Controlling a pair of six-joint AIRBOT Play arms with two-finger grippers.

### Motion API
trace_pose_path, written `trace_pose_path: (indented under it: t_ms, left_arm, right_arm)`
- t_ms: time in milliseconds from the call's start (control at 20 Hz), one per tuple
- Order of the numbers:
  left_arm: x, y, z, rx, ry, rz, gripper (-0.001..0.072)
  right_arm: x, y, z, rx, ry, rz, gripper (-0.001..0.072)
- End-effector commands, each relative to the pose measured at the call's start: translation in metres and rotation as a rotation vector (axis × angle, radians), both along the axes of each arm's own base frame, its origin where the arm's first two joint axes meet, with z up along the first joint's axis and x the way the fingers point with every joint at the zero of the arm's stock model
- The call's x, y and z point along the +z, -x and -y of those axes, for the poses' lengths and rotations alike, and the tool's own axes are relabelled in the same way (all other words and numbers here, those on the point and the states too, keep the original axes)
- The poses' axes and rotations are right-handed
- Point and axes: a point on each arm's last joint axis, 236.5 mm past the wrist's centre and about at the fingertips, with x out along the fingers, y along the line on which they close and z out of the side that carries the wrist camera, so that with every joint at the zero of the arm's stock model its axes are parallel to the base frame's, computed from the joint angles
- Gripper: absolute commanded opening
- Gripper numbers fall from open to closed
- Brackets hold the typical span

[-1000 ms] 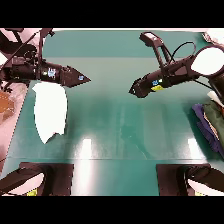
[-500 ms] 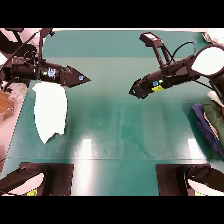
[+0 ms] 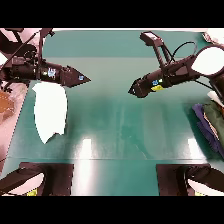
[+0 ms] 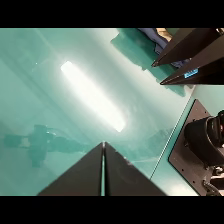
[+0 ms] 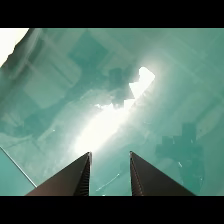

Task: Fold the shirts.

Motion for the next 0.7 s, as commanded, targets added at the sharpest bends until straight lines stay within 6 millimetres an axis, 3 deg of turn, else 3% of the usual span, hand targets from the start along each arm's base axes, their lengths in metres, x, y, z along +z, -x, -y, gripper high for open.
trace_pose_path:
  t_ms: [0, 150, 300, 450, 550, 650]
  left_arm:
    - [0.0, 0.0, 0.0, 0.0, 0.0, 0.001, 0.0024]
    - [0.0, 0.0, 0.0, 0.0, 0.0, 0.001, 0.0024]
    - [0.0, 0.0, 0.0, 0.0, 0.0, 0.001, 0.0024]
    - [0.0, 0.0, 0.0, 0.0, 0.0, 0.001, 0.0024]
    - [0.0, 0.0, 0.0, 0.0, 0.0, 0.001, 0.0024]
    - [0.0, 0.0, 0.0, 0.0, -0.001, 0.001, 0.0024]
  right_arm:
    - [0.0, 0.001, 0.0, 0.001, 0.001, 0.0, 0.0297]
    - [0.002, 0.001, -0.004, 0.003, -0.018, -0.003, 0.0285]
    - [0.019, 0.01, -0.047, 0.05, -0.222, -0.082, 0.0293]
    - [0.037, 0.015, -0.088, 0.129, -0.345, -0.142, 0.0347]
    - [0.03, 0.009, -0.102, 0.168, -0.288, -0.11, 0.0348]
    - [0.006, 0.005, -0.113, 0.212, -0.182, -0.1, 0.0364]
